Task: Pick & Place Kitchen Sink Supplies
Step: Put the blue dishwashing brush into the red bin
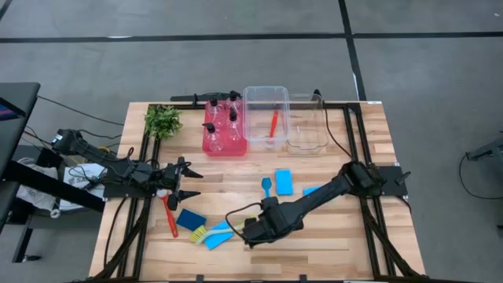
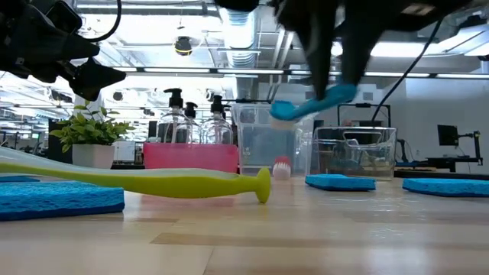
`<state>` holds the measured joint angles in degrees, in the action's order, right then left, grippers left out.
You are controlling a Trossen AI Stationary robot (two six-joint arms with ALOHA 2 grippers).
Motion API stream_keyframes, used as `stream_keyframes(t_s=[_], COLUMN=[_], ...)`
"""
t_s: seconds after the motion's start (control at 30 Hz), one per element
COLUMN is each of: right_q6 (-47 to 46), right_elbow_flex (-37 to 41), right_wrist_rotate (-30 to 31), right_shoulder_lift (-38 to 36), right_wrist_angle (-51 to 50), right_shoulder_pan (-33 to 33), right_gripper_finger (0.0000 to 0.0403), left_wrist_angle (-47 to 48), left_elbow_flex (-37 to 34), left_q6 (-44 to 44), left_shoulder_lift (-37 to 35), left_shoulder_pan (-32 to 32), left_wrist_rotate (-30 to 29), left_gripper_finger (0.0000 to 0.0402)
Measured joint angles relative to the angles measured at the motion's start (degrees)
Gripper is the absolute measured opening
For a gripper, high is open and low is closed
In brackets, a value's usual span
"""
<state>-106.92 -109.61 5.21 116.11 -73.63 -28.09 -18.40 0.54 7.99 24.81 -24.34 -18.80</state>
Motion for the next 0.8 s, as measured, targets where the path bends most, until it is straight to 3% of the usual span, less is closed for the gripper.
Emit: stream_keyframes(t_s=[0.8], right_q6=[18.3], right_elbow_flex=[-14.8], right_wrist_rotate=[25.1], right_shoulder_lift=[0.1], right_wrist_angle=[-0.4], right_shoulder_pan=[7.0], right_gripper_finger=[0.0057], left_wrist_angle=[0.0], left_elbow_flex=[0.0], left_q6=[0.0], left_shoulder_lift=[0.0], left_shoulder_pan=[0.0], left_wrist_rotate=[-0.4], left_gripper_finger=[0.0296])
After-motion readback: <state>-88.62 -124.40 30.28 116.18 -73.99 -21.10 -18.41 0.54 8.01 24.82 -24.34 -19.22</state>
